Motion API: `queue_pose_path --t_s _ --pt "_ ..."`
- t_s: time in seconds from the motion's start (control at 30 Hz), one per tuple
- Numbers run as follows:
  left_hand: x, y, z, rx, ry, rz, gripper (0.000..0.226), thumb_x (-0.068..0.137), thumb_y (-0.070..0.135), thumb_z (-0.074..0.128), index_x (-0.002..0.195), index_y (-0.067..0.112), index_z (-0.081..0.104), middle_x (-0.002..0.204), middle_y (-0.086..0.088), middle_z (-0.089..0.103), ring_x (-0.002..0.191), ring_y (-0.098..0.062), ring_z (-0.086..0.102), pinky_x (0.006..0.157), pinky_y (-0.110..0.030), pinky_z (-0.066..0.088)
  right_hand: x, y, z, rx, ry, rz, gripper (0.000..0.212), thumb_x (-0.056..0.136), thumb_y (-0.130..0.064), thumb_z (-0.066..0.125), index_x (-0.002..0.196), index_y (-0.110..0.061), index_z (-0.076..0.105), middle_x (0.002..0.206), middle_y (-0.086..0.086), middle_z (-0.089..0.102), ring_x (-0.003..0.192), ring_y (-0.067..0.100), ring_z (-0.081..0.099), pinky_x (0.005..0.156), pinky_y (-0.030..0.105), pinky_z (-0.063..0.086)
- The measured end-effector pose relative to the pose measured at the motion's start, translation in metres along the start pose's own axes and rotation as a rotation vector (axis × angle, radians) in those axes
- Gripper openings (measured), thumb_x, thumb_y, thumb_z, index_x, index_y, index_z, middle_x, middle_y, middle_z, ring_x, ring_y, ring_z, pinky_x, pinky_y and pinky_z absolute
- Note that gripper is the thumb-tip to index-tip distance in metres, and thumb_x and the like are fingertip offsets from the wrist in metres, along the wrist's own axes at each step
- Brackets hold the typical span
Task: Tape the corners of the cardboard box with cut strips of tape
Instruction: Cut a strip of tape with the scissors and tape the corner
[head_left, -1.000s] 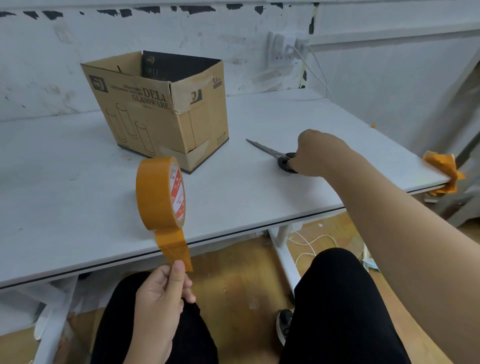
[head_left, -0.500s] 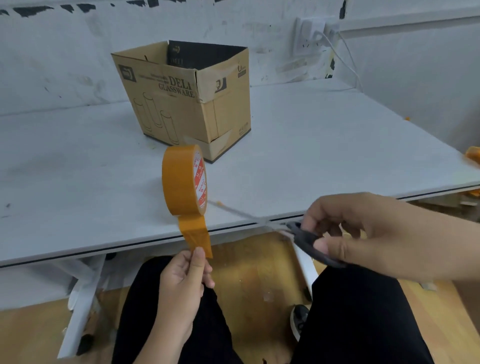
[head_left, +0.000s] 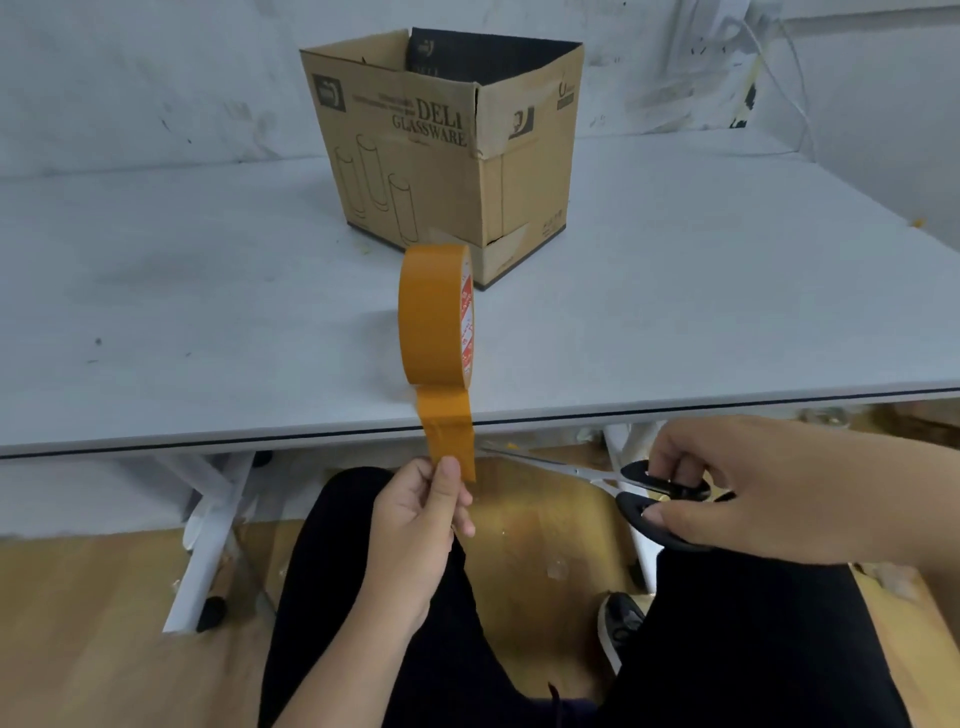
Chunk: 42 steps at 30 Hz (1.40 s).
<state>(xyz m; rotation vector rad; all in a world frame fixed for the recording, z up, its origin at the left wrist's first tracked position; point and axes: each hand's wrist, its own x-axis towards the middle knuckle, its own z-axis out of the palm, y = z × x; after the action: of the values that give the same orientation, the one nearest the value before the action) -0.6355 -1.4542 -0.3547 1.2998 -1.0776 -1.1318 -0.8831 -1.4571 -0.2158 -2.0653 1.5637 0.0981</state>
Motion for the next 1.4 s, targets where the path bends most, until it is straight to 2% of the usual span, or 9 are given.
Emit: queue_pose_path --t_s 0.17,0.47,0.6,0.7,0.8,0.93,1.1,1.27,1.4 --pt "-0.003 0.000 0.000 -0.053 -0.017 -0.008 0.031 0.081 0.054 0.056 0.065 0.028 0.063 0.054 0.002 0.058 0.047 -0.008 0.050 0.046 -0.017 0.041 0.007 -0.005 -0.004 -0.015 -0.008 -0.013 0.043 0.057 -0.075 0.043 0.088 -0.046 0.051 0.084 -0.028 0.061 0.078 -0.003 0.056 0.069 0.020 0.045" --pt "-0.002 -0.007 0.003 -0.232 -0.066 -0.065 0.028 0.068 0.056 0.075 0.074 0.029 0.069 0.060 0.004 0.060 0.054 -0.008 0.053 0.046 -0.018 0.042 0.019 -0.021 -0.008 -0.019 -0.030 -0.026 0.041 0.062 -0.071 0.047 0.088 -0.040 0.054 0.085 -0.019 0.065 0.076 -0.001 0.059 0.067 0.023 0.048" --pt "0.002 -0.012 0.004 -0.323 -0.080 -0.097 0.040 0.053 0.060 0.083 0.073 0.028 0.069 0.064 0.006 0.060 0.055 -0.006 0.054 0.045 -0.018 0.041 0.025 -0.031 -0.009 -0.078 0.019 -0.074 0.042 0.075 -0.061 0.054 0.093 -0.024 0.064 0.090 0.000 0.071 0.080 0.020 0.066 0.069 0.035 0.053" --pt "0.002 -0.016 0.004 -0.384 -0.107 -0.097 0.040 0.053 0.057 0.085 0.071 0.026 0.068 0.064 0.008 0.058 0.054 -0.006 0.053 0.044 -0.017 0.041 0.031 -0.035 -0.009 -0.103 0.032 -0.090 0.051 0.080 -0.053 0.057 0.101 -0.008 0.066 0.098 0.012 0.071 0.079 0.027 0.067 0.065 0.035 0.052" --pt "0.002 -0.017 0.004 -0.402 -0.126 -0.093 0.039 0.056 0.055 0.085 0.072 0.025 0.066 0.065 0.007 0.056 0.052 -0.006 0.050 0.044 -0.017 0.040 0.032 -0.037 -0.012 -0.112 0.030 -0.100 0.056 0.081 -0.051 0.058 0.106 -0.002 0.065 0.103 0.016 0.069 0.090 0.034 0.065 0.078 0.045 0.054" --pt "-0.001 -0.015 0.004 -0.385 -0.115 -0.089 0.026 0.069 0.046 0.079 0.072 0.025 0.066 0.063 0.007 0.055 0.049 -0.007 0.047 0.044 -0.016 0.039 0.031 -0.035 -0.015 -0.107 0.045 -0.109 0.054 0.081 -0.052 0.057 0.103 -0.004 0.065 0.098 0.014 0.070 0.087 0.032 0.065 0.073 0.042 0.055" --pt "-0.006 -0.010 0.007 -0.340 -0.064 -0.066 0.019 0.074 0.041 0.073 0.070 0.025 0.065 0.057 0.004 0.053 0.046 -0.008 0.043 0.044 -0.017 0.037 0.031 -0.031 -0.014 -0.098 0.081 -0.061 0.033 0.072 -0.065 0.053 0.085 -0.034 0.057 0.083 -0.013 0.068 0.074 0.004 0.062 0.069 0.027 0.053" --pt "-0.005 -0.006 0.006 -0.317 -0.048 -0.058 0.018 0.073 0.040 0.071 0.071 0.023 0.065 0.056 0.002 0.053 0.046 -0.009 0.041 0.044 -0.017 0.037 0.034 -0.034 -0.015 -0.121 0.095 -0.073 0.030 0.073 -0.065 0.054 0.085 -0.037 0.055 0.083 -0.018 0.065 0.071 -0.003 0.058 0.060 0.019 0.042" --pt "-0.005 -0.007 0.006 -0.300 -0.038 -0.052 0.017 0.072 0.041 0.070 0.070 0.025 0.065 0.054 0.002 0.051 0.045 -0.009 0.041 0.045 -0.017 0.038 0.035 -0.035 -0.014 -0.113 0.076 -0.069 0.030 0.074 -0.063 0.055 0.087 -0.036 0.056 0.085 -0.017 0.065 0.072 -0.002 0.058 0.064 0.021 0.047"
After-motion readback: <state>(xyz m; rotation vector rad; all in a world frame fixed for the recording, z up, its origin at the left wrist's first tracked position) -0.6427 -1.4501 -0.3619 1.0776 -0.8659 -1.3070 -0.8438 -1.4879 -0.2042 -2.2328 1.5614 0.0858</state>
